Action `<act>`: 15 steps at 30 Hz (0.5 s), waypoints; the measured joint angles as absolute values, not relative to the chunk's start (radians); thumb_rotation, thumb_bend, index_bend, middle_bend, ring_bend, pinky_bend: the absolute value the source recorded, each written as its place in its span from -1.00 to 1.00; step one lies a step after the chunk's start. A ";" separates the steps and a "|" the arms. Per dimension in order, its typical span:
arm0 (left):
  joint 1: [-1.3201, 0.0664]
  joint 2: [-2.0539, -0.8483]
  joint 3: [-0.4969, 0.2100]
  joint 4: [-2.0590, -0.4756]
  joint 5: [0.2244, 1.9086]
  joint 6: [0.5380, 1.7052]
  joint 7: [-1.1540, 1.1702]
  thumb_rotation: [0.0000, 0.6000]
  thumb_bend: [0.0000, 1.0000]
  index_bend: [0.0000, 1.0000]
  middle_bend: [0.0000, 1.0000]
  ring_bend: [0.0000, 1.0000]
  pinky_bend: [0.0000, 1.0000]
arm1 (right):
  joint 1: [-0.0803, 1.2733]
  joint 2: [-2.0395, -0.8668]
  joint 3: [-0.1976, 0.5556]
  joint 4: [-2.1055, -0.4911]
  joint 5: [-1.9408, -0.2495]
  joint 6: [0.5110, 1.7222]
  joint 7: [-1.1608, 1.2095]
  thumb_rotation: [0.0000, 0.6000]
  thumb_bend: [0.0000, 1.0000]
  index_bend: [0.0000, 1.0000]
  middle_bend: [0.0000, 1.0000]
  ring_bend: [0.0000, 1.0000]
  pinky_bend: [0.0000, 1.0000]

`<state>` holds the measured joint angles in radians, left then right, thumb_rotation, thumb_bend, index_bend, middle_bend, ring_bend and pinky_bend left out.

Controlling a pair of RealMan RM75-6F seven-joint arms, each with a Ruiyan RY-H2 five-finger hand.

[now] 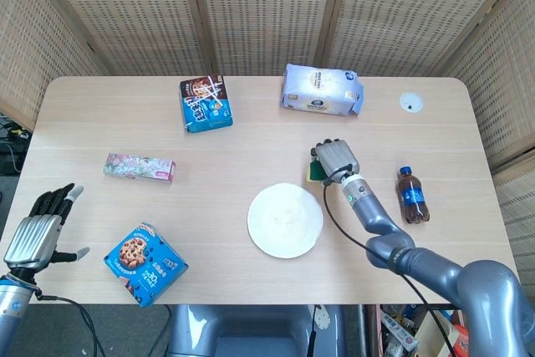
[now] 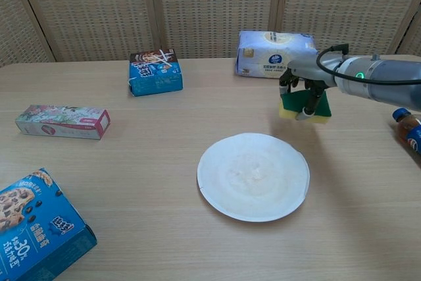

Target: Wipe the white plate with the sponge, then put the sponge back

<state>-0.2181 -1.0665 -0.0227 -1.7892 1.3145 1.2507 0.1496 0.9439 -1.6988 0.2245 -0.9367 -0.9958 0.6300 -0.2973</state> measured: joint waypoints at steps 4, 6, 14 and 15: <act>-0.218 -1.068 -0.022 -1.789 1.310 1.248 0.151 1.00 -1.00 -1.00 -1.00 -1.00 -1.00 | 0.943 -1.723 0.214 -0.896 -0.955 0.593 -0.306 1.00 -1.00 -0.77 -0.96 -1.00 -0.98; -0.217 -1.067 -0.023 -1.789 1.310 1.250 0.150 1.00 -1.00 -1.00 -1.00 -1.00 -1.00 | 0.942 -1.726 0.218 -0.897 -0.951 0.595 -0.302 1.00 -1.00 -0.86 -1.00 -1.00 -1.00; -0.213 -1.065 -0.022 -1.789 1.334 1.267 0.145 1.00 -1.00 -1.00 -1.00 -1.00 -1.00 | 0.900 -1.652 0.231 -1.051 -1.023 0.722 -0.251 1.00 -1.00 -0.97 -1.00 -1.00 -1.00; -0.211 -1.065 -0.021 -1.788 1.338 1.272 0.146 1.00 -1.00 -1.00 -1.00 -1.00 -1.00 | 0.889 -1.634 0.230 -1.087 -1.035 0.742 -0.245 1.00 -1.00 -0.97 -1.00 -1.00 -1.00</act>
<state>-0.2113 -1.0651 -0.0210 -1.7884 1.3382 1.2717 0.1456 0.8892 -1.6339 0.2301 -1.0869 -1.0347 0.7420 -0.2445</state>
